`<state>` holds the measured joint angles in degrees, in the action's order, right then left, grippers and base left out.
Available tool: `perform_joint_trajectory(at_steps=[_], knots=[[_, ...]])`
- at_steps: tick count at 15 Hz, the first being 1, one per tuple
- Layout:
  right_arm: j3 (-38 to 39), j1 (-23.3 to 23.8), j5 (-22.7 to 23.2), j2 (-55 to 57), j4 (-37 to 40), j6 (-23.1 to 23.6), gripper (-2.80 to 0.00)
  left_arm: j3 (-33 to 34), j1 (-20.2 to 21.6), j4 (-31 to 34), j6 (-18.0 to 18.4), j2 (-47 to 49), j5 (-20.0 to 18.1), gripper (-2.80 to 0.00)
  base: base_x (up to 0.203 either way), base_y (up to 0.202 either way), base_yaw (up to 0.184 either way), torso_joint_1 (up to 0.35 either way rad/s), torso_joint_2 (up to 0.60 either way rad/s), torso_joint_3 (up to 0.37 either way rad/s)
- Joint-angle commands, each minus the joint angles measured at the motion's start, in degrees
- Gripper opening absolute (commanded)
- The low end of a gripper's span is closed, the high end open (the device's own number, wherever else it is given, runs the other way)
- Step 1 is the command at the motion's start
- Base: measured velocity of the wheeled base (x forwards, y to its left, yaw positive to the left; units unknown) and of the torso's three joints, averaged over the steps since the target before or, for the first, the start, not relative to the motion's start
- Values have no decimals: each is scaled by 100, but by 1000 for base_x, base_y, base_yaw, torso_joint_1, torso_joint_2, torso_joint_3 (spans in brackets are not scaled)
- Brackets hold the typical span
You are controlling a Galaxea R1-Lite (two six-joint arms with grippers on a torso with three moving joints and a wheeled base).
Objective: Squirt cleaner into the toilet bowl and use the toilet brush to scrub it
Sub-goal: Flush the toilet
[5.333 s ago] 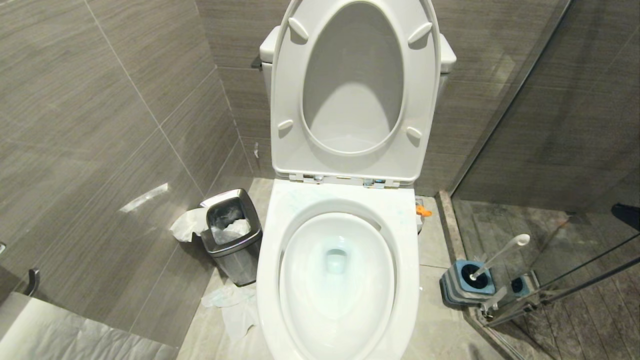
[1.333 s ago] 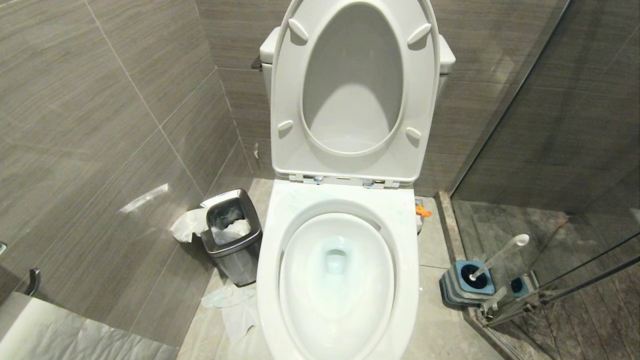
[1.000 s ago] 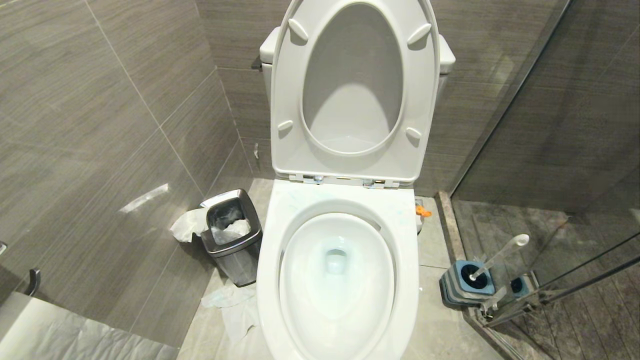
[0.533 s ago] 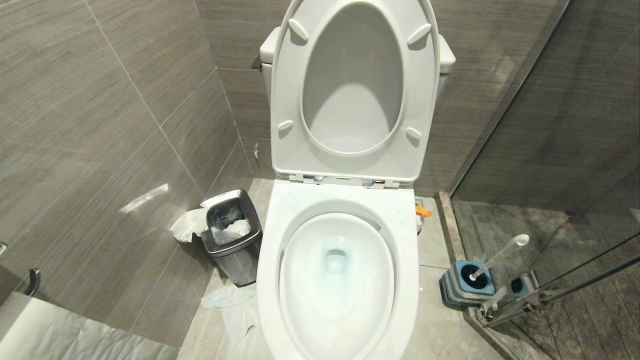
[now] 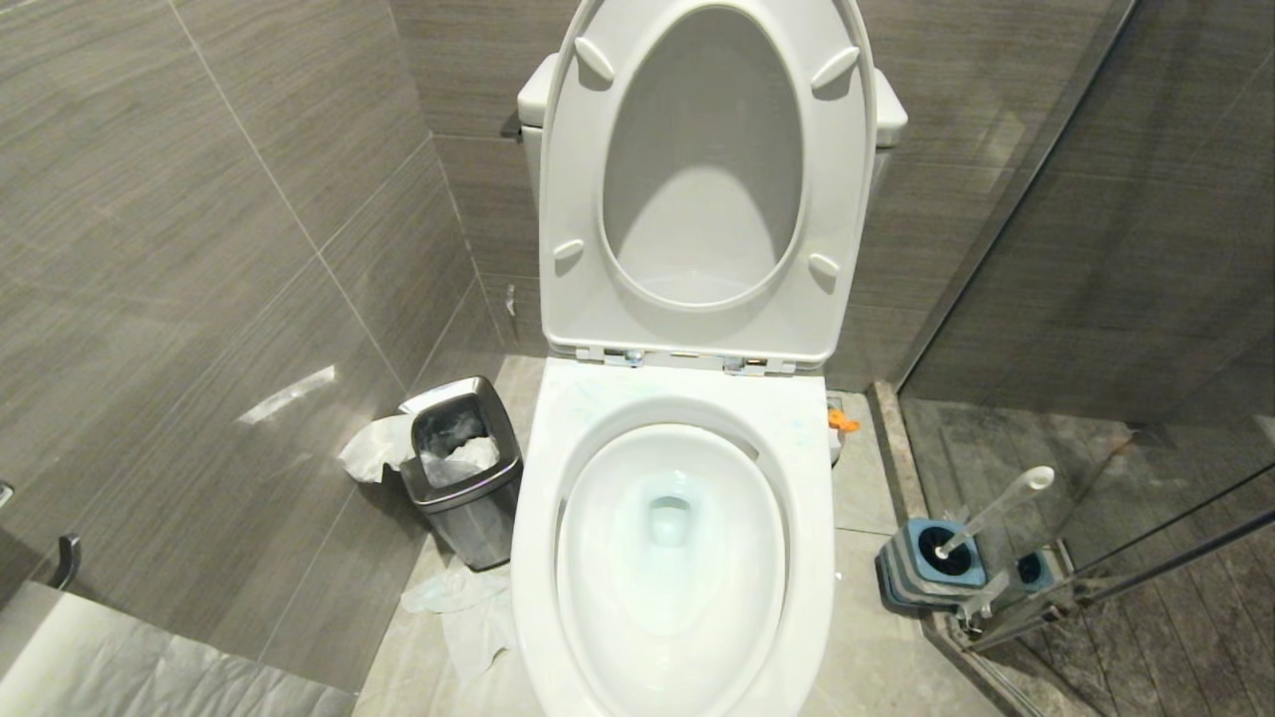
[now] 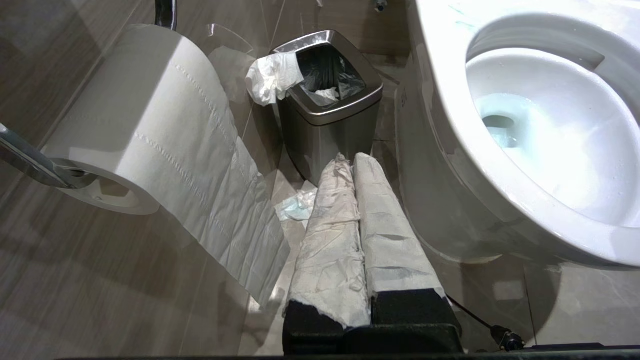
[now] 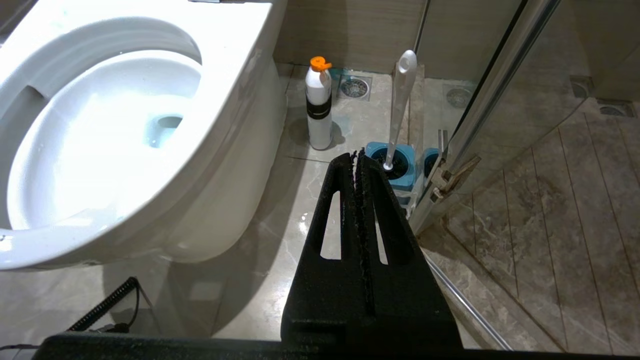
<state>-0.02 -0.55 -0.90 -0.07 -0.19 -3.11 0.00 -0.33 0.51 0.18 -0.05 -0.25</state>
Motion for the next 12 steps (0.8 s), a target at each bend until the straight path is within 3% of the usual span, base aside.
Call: perform_joint_trajectory(at_steps=[1,4,9,12], knots=[[2,-3,10,7,8,42,-280,18,-2,2,-1,5,-1,-280,0,0,0,0,0,0],[2,-6,99,7,36,461,-280,18,-2,2,-1,5,-1,-280,0,0,0,0,0,0],[11,2,20,7,10,26,-280,9,-2,-2,-1,5,-1,-280,0,0,0,0,0,0],[2,-3,13,7,1,5,-280,18,-2,2,-1,5,-1,-280,0,0,0,0,0,0]])
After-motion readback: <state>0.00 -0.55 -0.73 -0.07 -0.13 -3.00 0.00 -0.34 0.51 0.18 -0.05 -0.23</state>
